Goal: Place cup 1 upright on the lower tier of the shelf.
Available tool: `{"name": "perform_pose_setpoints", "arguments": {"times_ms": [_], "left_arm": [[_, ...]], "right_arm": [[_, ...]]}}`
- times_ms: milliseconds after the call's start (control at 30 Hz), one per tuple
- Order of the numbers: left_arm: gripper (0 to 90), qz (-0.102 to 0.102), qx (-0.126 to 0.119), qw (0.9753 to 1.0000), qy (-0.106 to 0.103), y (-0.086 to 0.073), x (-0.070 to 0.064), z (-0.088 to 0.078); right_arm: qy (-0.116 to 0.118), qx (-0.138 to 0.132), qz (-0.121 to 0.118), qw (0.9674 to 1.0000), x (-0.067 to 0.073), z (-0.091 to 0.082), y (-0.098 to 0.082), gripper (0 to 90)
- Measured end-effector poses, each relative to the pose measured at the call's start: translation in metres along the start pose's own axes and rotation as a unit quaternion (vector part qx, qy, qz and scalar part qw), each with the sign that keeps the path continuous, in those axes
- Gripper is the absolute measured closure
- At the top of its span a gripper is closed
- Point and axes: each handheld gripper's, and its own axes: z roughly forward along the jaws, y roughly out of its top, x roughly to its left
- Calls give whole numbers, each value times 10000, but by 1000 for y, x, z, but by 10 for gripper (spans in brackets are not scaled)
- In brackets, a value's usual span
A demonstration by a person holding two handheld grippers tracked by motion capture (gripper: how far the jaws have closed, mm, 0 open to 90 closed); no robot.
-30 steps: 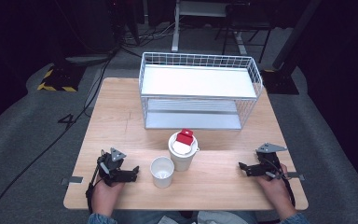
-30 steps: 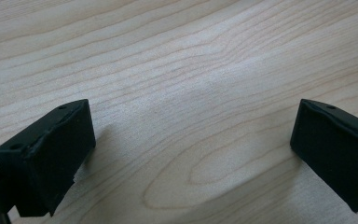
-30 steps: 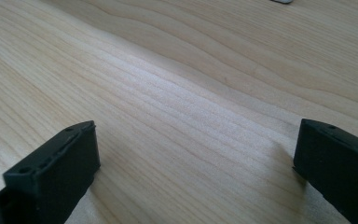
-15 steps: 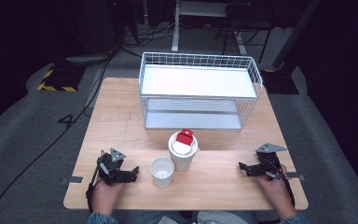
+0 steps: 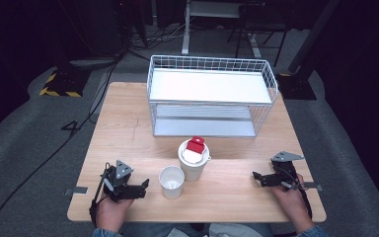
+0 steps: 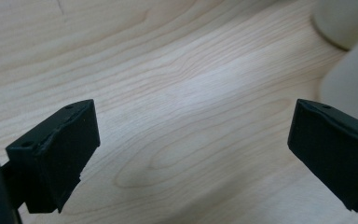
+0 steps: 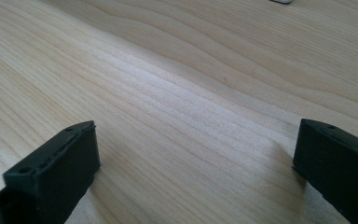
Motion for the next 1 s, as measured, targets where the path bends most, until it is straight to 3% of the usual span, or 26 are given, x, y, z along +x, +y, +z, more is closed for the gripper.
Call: {"name": "perform_pose_setpoints", "arguments": {"times_ms": [233,467,667,867,1000], "left_arm": [[32,230,-262,9993,-158,0,-18,-22],[32,362,-631,9965,-423,-7,-35,-38],[32,570,-962,9911,-724,-6,-51,-41],[30,545,-1250,9853,-1028,-6,-62,-33],[17,377,-1500,9814,-1136,-7,-66,-27]], "right_arm": [[0,0,0,10000,0,0,0,2],[0,0,0,10000,0,0,0,3],[1,-1,-1,10000,0,0,0,2],[1,-1,-2,10000,0,0,0,2],[1,-1,-1,10000,0,0,0,2]]}}
